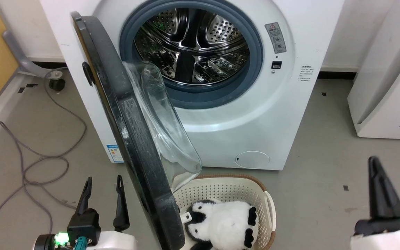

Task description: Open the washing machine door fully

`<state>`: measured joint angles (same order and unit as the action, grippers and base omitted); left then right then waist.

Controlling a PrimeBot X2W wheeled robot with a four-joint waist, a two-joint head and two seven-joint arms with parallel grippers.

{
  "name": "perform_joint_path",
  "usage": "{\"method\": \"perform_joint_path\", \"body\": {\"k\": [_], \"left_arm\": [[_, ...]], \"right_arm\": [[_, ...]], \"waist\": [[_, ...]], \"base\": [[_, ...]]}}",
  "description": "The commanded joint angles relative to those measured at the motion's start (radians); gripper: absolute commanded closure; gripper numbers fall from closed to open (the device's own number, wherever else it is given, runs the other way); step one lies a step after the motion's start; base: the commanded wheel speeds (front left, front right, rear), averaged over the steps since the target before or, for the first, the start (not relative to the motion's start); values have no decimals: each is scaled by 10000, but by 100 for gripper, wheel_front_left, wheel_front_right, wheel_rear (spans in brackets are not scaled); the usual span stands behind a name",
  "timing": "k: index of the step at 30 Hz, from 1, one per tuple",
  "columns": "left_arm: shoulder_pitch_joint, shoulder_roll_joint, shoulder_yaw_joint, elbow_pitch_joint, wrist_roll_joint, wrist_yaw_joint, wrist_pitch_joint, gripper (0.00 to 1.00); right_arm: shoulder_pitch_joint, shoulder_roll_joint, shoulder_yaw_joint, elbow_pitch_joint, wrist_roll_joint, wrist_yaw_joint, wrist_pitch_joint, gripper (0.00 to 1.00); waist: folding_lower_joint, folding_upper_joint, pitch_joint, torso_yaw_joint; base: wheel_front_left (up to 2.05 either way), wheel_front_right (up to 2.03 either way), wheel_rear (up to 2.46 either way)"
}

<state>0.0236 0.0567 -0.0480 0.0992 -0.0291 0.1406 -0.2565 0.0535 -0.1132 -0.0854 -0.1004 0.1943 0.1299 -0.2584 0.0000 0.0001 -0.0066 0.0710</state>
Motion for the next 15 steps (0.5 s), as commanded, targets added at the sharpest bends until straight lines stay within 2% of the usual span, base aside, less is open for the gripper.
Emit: {"method": "perform_joint_path", "body": {"k": [1, 6, 7, 8, 9, 15], "left_arm": [[73, 66, 33, -46, 76, -14, -53, 0], [65, 68, 41, -58, 96, -32, -53, 0], [64, 68, 40, -60, 98, -37, -53, 0], [65, 67, 41, -59, 98, -40, -53, 0], [67, 66, 43, -55, 97, -40, -53, 0], [76, 58, 133, -67, 63, 15, -53, 0]], "right_arm": [[273, 139, -22, 127, -330, 8, -32, 100], [739, 454, -167, 960, -996, 8, -32, 100], [789, 499, -225, 1134, -959, 8, -32, 89], [829, 531, -252, 1335, -947, 8, -33, 50], [825, 553, -261, 1457, -963, 8, -33, 0], [799, 616, -412, 1716, -986, 8, -33, 0]], "waist": [[0, -1, 9, -33], [0, -1, 17, -76], [0, -1, 16, -75], [0, -1, 13, -72], [0, -1, 9, -69], [0, -1, -39, -10]], "base": [[0, 0, 0], [0, 0, 0], [0, 0, 0], [0, 0, 0], [0, 0, 0], [0, 0, 0]]}}
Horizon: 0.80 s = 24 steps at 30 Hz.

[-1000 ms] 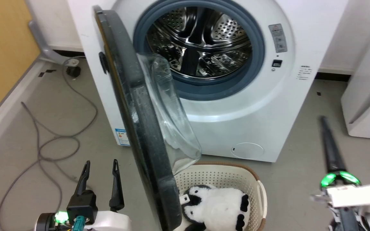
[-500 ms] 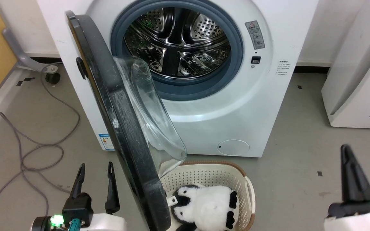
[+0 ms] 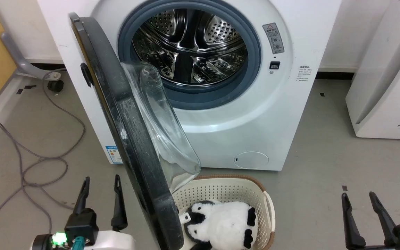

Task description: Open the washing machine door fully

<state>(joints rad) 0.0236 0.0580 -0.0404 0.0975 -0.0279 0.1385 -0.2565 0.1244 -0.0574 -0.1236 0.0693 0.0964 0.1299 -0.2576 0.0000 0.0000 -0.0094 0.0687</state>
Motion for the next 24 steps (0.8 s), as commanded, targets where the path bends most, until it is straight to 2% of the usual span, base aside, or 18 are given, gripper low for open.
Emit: {"method": "perform_joint_path", "body": {"k": [1, 4, 5, 6, 7, 12, 16, 24], "left_arm": [[76, 45, 56, -50, 52, 36, -53, 0], [35, 83, 208, -229, 111, 192, -53, 0], [-2, 102, 257, -356, 108, 215, -53, 11], [-48, 143, 324, -535, 132, 261, -53, 69], [-80, 187, 376, -710, 147, 286, -53, 100], [-305, 425, 570, -1934, 291, 417, -53, 100], [-536, 607, 386, -3057, 440, 354, -53, 100], [-950, 576, -809, -4707, 652, 120, -53, 100]], "right_arm": [[89, 58, -31, 19, -6, 8, -41, 0], [84, 66, -89, 47, -24, 8, -41, 0], [89, 67, -95, 63, -9, 8, -41, 0], [87, 68, -100, 81, 0, 8, -41, 0], [84, 68, -96, 99, 11, 8, -41, 0], [95, 70, -63, 73, 126, 8, -41, 0], [109, 70, -57, 56, 158, 8, -41, 0], [152, 71, -105, -245, 194, 8, -41, 0]], "waist": [[0, 0, -11, 13], [0, 0, -57, 52], [0, 0, -75, 65], [0, 0, -90, 77], [0, 0, -108, 84], [0, 0, -177, 106], [0, 0, -214, 116], [0, 0, -256, 124]], "base": [[0, 0, 0], [0, 0, 0], [0, 0, 0], [0, 0, 0], [0, 0, 0], [0, 0, 0], [0, 0, 0], [0, 0, 0]]}}
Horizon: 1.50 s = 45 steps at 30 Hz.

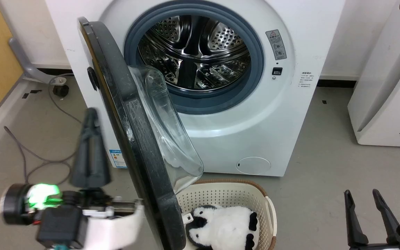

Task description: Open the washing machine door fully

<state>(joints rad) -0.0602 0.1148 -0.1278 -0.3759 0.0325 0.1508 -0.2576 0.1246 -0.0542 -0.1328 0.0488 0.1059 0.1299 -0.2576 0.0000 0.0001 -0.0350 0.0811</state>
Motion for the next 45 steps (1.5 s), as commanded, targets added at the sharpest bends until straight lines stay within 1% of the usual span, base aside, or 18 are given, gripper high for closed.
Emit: {"method": "perform_joint_path", "body": {"k": [1, 10, 21, 25, 29, 35, 38, 45], "left_arm": [[-175, -17, -167, -112, 61, -63, -42, 100], [-687, -223, -2140, -637, 36, -581, -42, 100], [-509, -321, -4207, 65, -106, -1226, -42, 100], [-204, -262, -4663, 374, -132, -1306, -42, 100], [145, -151, -4957, 638, -161, -1302, -42, 100], [699, 105, -4934, 1176, -264, -1071, -42, 100], [796, 235, -4852, 1593, -311, -1016, -42, 100], [809, 371, -4316, 2363, -493, -698, -42, 100]], "right_arm": [[157, 38, -12, -71, 98, 8, -41, 0], [185, 39, 22, -134, 6, 8, -41, 0], [211, 39, -5, -139, -47, 8, -41, 0], [218, 39, -23, -132, -39, 8, -41, 0], [238, 39, -41, -124, -32, 8, -41, 0], [253, 39, -88, -130, -27, 8, -41, 0], [232, 39, -33, -117, -57, 8, -41, 0], [176, 39, -29, -110, -65, 8, -42, 0]], "waist": [[0, -1, 0, -2], [0, -1, 6, -62], [0, -1, 40, -52], [0, -1, 36, -5], [0, -1, 35, 83], [0, -1, 63, 242], [0, -1, 98, 325], [0, -1, 215, 508]], "base": [[0, 0, 0], [0, 0, 0], [0, 0, 0], [0, 0, 0], [0, 0, 0], [0, 0, 0], [0, 0, 0], [0, 0, 0]]}}
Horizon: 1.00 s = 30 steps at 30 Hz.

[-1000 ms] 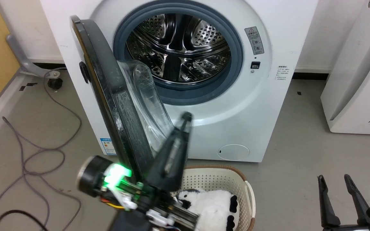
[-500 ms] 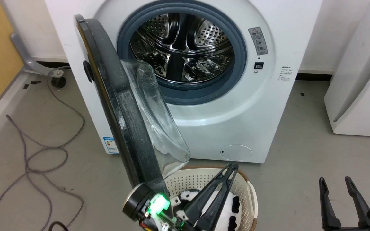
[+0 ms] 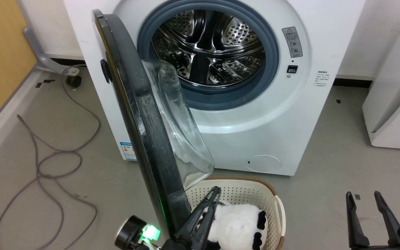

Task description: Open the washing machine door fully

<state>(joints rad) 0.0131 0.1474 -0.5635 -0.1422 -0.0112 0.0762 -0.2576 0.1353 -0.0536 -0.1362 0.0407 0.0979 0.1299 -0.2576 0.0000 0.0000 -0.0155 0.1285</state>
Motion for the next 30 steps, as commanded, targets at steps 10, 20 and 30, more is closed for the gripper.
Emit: {"method": "perform_joint_path", "body": {"k": [10, 20, 30], "left_arm": [[177, 126, 358, 554, -207, 143, -42, 100], [228, 165, 605, 688, -242, 179, -42, 100], [377, 265, 912, 660, -323, 255, -42, 100]], "right_arm": [[99, 34, -26, 1, 53, 8, -42, 0], [97, 34, -4, 10, 139, 8, -42, 0], [59, 34, -26, 34, 226, 8, -42, 0]], "waist": [[0, 0, 109, 529], [0, 0, 149, 1616], [0, 0, 280, 2598]], "base": [[0, 0, 0], [0, 0, 0], [0, 0, 0]]}}
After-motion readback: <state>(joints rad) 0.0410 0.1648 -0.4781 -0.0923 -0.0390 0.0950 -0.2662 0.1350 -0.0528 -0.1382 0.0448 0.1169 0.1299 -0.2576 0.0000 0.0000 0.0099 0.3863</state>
